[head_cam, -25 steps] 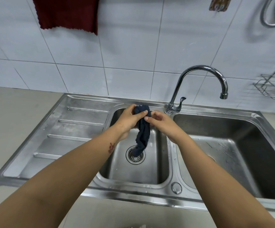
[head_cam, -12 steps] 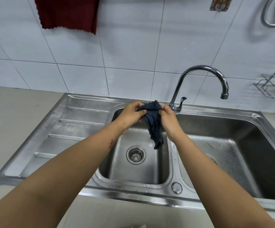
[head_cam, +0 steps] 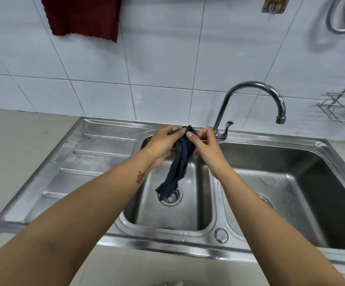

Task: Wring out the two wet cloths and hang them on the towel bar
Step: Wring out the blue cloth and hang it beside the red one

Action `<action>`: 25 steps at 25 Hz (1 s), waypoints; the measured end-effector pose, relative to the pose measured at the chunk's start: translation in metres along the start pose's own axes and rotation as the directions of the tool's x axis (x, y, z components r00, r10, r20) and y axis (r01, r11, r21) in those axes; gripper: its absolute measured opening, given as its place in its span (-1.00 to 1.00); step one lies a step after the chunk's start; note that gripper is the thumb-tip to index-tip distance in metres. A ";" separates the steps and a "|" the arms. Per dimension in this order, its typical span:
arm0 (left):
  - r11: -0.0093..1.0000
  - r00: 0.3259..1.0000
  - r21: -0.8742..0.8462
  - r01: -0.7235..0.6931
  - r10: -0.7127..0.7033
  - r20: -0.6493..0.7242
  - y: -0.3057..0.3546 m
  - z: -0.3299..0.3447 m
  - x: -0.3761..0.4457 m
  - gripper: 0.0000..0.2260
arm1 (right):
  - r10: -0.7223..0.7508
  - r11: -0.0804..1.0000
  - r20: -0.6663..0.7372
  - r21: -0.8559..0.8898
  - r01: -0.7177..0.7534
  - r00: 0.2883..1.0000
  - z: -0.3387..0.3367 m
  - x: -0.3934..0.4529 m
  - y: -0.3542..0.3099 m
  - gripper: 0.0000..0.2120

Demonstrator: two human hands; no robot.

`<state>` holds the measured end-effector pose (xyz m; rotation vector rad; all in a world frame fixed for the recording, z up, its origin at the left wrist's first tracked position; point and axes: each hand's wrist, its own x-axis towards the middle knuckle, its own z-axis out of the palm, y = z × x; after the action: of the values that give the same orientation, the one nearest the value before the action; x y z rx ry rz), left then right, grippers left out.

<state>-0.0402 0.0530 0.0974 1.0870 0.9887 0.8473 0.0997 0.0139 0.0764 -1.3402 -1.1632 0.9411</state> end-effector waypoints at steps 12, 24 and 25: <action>0.972 0.997 0.224 0.074 -0.066 -0.044 0.007 -0.005 0.004 -0.85 | 0.281 0.871 -0.001 0.420 -0.254 0.960 0.001 0.009 -0.004 -0.80; 0.601 0.986 0.796 -0.072 -0.077 0.147 0.013 -0.033 0.001 -0.80 | 0.304 0.882 -0.017 0.381 -0.275 0.952 -0.016 0.016 -0.008 -0.92; 0.512 0.991 0.857 -0.056 -0.076 0.110 0.012 -0.035 0.001 -0.84 | 0.292 0.891 -0.011 0.367 -0.268 0.956 -0.020 0.015 -0.010 -0.92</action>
<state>-0.0734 0.0681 0.1030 1.9677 1.3422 0.1876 0.1210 0.0237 0.0901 -1.2406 -0.7078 1.2434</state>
